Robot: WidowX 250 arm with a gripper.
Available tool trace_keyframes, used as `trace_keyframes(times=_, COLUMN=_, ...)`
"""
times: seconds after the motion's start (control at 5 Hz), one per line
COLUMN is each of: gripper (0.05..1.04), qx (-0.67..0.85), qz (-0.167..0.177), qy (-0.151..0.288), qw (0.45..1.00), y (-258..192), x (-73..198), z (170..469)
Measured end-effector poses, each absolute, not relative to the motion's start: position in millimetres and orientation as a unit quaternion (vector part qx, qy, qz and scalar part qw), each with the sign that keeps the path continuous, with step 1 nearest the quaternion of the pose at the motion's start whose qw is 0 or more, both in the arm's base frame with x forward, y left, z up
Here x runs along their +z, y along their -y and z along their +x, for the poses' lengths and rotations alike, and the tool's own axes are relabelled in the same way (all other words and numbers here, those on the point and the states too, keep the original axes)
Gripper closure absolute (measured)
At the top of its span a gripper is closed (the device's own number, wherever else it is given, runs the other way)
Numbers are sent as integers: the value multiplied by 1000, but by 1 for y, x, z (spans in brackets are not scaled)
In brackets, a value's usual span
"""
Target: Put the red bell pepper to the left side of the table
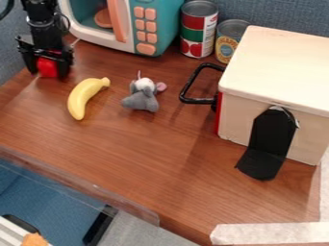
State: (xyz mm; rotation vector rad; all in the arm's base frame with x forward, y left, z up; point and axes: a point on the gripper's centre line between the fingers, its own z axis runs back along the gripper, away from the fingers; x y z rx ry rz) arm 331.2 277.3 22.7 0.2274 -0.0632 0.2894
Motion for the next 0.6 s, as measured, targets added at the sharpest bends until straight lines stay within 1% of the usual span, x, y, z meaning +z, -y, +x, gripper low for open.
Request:
trace_keyframes(times=0.2, gripper=79, qx=143, qz=115, qy=73, qw=980, y=-272, x=62, z=333)
trace_keyframes(times=0.4, gripper=84, qx=127, qz=120, qy=90, qw=980, y=-265, x=88, z=328)
trace_keyframes(times=0.6, gripper=84, qx=112, qz=117, qy=77, qw=984, y=-255, x=91, z=326)
